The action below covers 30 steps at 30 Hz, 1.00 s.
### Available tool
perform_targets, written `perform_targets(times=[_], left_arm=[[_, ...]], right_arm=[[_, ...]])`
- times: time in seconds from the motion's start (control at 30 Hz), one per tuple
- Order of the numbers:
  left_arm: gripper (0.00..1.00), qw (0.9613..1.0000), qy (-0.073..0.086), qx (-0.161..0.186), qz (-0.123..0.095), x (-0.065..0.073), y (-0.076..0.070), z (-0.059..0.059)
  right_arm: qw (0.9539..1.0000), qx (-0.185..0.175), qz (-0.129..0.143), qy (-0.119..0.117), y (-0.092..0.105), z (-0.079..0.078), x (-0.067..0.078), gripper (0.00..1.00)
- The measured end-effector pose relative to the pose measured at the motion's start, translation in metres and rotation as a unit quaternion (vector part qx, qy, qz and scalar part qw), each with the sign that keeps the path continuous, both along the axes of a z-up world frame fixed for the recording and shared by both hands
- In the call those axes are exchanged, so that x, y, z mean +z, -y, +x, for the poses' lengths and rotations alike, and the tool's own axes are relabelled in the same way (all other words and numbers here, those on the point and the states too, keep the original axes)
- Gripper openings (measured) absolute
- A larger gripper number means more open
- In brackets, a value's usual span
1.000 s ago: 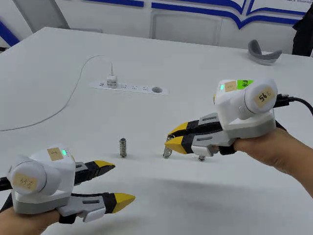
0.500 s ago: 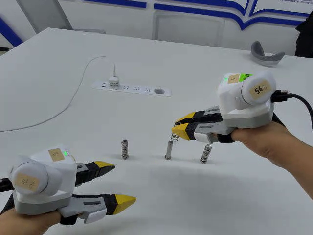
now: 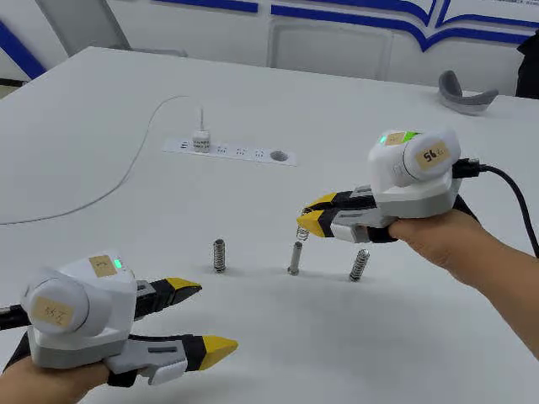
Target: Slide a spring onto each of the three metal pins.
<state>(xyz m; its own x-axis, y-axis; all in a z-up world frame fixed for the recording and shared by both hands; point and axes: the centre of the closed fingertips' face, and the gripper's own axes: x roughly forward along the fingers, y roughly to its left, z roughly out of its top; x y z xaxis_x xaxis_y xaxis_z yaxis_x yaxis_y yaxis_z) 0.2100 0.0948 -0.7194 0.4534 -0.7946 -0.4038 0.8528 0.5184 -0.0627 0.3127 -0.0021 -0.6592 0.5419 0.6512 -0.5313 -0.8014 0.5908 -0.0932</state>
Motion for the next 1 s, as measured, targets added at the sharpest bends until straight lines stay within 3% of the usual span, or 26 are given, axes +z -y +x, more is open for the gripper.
perform_targets(times=[1.0], left_arm=[[0.54, 1.0, -0.006, 0.003, 0.004, -0.005, -0.004, 0.002]], right_arm=[[0.9996, -0.019, 0.005, -0.02, -0.001, 0.002, -0.035, 0.12]])
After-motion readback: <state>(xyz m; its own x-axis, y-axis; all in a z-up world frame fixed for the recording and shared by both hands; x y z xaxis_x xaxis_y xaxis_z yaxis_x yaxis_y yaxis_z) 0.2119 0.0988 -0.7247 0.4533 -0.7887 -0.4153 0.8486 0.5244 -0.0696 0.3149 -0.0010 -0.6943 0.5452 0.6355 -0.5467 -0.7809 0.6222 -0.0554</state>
